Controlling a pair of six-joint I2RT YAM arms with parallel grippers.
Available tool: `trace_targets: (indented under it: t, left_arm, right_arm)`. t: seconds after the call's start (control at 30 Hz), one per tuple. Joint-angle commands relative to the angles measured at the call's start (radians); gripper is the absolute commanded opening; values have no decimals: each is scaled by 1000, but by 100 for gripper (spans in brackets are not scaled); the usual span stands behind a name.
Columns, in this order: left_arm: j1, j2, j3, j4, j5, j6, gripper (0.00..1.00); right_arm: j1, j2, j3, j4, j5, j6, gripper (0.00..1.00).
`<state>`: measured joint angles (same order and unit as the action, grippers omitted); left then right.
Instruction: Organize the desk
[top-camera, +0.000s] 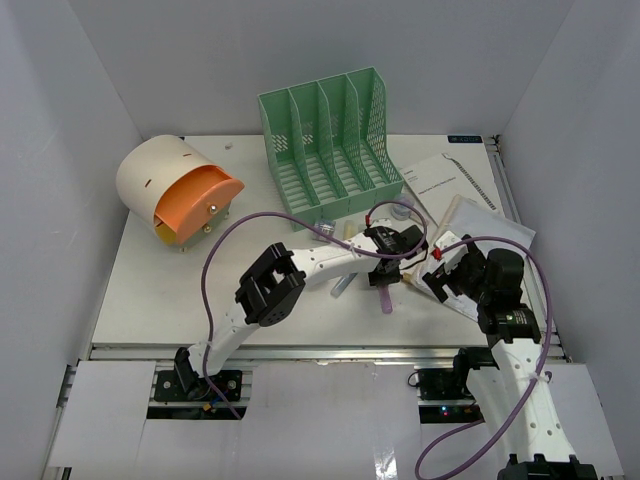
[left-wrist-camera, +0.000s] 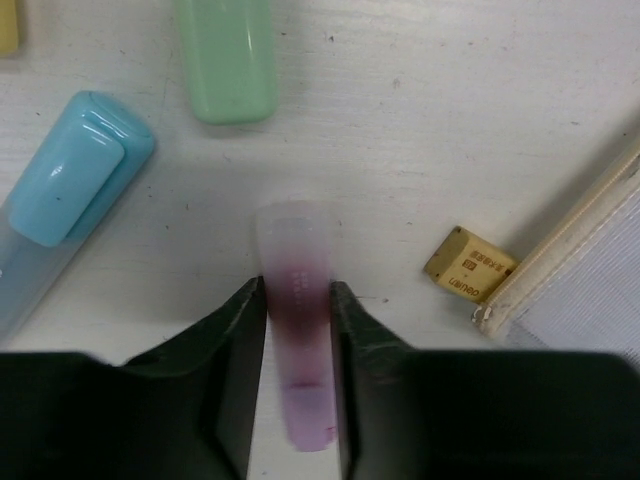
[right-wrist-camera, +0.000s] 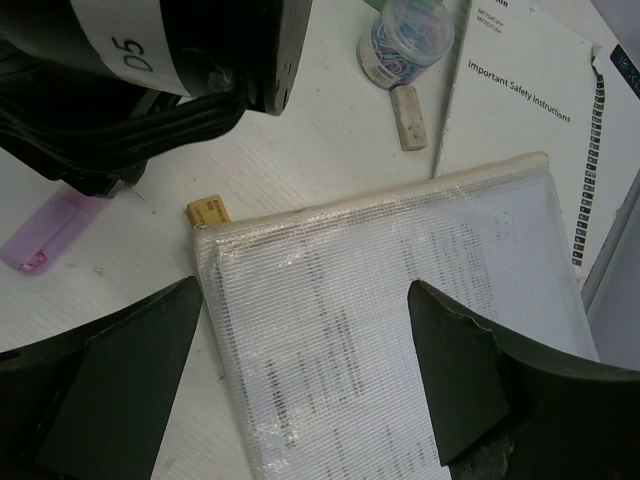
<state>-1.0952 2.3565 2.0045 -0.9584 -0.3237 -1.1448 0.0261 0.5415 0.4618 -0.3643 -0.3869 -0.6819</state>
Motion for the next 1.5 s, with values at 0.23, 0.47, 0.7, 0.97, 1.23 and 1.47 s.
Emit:
trace_targets:
  t: [0.23, 0.47, 0.7, 0.97, 1.23, 1.47]
  left_arm:
    - [-12, -190, -164, 101, 41, 231, 0]
    - [-7, -519, -356, 331, 116, 534, 0]
    - [84, -833, -503, 250, 95, 880, 0]
    - [290, -1061, -514, 176, -210, 1340, 0]
    - [459, -1232, -583, 418, -189, 1640, 0]
    - [728, -1143, -557, 434, -10, 1737, 0]
  right_arm:
    - [-5, -8, 133, 31, -111, 165, 90]
    - [-7, -23, 129, 32, -215, 268, 90]
    - [-9, -23, 113, 25, -250, 251, 90]
    - [-9, -3, 108, 25, -279, 244, 90]
    - [-9, 6, 104, 16, -289, 237, 90]
    - [-9, 8, 103, 5, -289, 228, 90]
